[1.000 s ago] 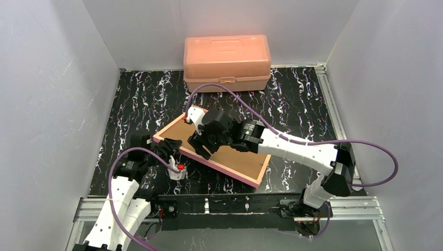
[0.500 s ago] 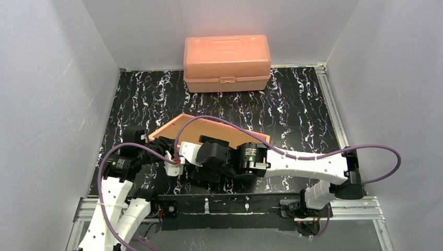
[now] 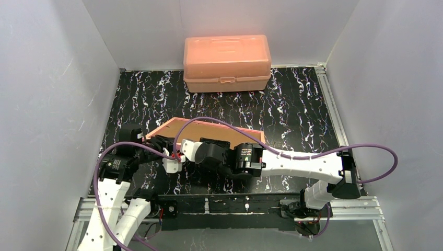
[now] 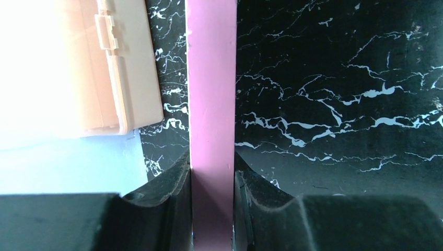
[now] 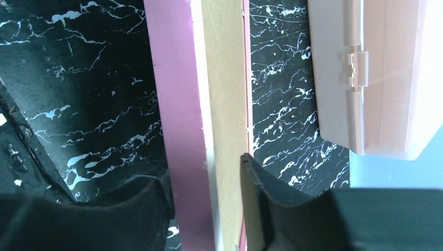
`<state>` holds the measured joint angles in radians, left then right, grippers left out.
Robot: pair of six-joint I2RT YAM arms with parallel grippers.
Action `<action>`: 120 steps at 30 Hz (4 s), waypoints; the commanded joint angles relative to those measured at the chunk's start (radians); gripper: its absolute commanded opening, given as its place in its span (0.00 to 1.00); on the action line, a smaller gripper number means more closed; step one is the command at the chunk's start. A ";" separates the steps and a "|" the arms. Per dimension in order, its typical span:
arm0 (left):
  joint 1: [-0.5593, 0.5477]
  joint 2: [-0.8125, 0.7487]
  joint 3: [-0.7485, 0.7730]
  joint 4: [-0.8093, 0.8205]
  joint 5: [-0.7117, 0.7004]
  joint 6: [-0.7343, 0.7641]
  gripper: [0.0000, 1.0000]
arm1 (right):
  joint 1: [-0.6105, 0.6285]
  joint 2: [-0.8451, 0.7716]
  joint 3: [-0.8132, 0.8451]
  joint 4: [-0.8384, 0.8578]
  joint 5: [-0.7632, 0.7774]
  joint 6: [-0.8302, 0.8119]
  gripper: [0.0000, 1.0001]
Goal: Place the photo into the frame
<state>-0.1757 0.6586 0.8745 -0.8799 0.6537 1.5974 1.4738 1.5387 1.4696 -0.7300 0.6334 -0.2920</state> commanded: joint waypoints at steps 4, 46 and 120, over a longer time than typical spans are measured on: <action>-0.001 0.000 0.063 0.089 0.057 -0.212 0.00 | 0.002 -0.008 -0.030 0.100 0.074 -0.080 0.25; 0.117 0.205 0.477 0.092 0.083 -1.255 0.98 | -0.555 0.241 0.574 -0.030 -0.697 0.529 0.01; 0.276 0.426 0.265 -0.092 -0.140 -1.178 0.99 | -0.900 -0.393 -1.172 1.119 -0.475 1.090 0.51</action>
<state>0.0868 1.0794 1.1625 -0.9676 0.4934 0.3950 0.5762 1.1221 0.3092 0.3328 0.1223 0.8730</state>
